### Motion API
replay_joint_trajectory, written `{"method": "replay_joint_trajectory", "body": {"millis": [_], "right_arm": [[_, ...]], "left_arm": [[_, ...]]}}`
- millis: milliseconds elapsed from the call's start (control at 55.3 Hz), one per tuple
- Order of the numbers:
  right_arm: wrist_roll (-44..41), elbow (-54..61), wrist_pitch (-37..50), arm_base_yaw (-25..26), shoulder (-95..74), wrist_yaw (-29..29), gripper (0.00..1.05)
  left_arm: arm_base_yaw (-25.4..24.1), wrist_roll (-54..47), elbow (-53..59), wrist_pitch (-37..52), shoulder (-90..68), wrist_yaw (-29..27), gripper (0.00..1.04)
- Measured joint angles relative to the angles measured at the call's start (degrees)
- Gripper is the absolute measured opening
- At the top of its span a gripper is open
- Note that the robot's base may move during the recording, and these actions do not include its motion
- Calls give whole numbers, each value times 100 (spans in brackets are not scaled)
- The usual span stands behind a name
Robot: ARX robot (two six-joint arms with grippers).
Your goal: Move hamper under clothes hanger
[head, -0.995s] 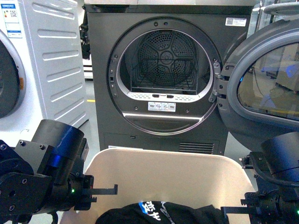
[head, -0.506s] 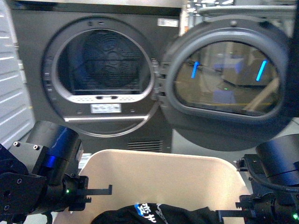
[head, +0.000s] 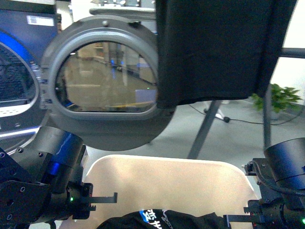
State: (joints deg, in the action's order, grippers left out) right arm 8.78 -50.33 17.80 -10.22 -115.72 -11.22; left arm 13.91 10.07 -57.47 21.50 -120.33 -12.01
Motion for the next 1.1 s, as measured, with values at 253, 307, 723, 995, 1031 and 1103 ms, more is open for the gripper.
{"method": "replay_joint_trajectory", "body": {"millis": [253,307,723,995,1031,1103], "right_arm": [[0,4,2,-4,2,-15,3],[0,2,4,-2,4,-26,3],[0,9,4,4,17,-11,3],[0,13,4,7,24,-26,3],[0,13,4,7,24,-26,3],[0,13,4,7,31,-24,3]], "left_arm": [[-2,0,4,0,2,22,4],[2,0,4,0,2,24,4],[2,0,4,0,11,15,4],[9,0,7,0,11,26,4],[9,0,7,0,11,26,4],[9,0,4,0,13,15,4]]}}
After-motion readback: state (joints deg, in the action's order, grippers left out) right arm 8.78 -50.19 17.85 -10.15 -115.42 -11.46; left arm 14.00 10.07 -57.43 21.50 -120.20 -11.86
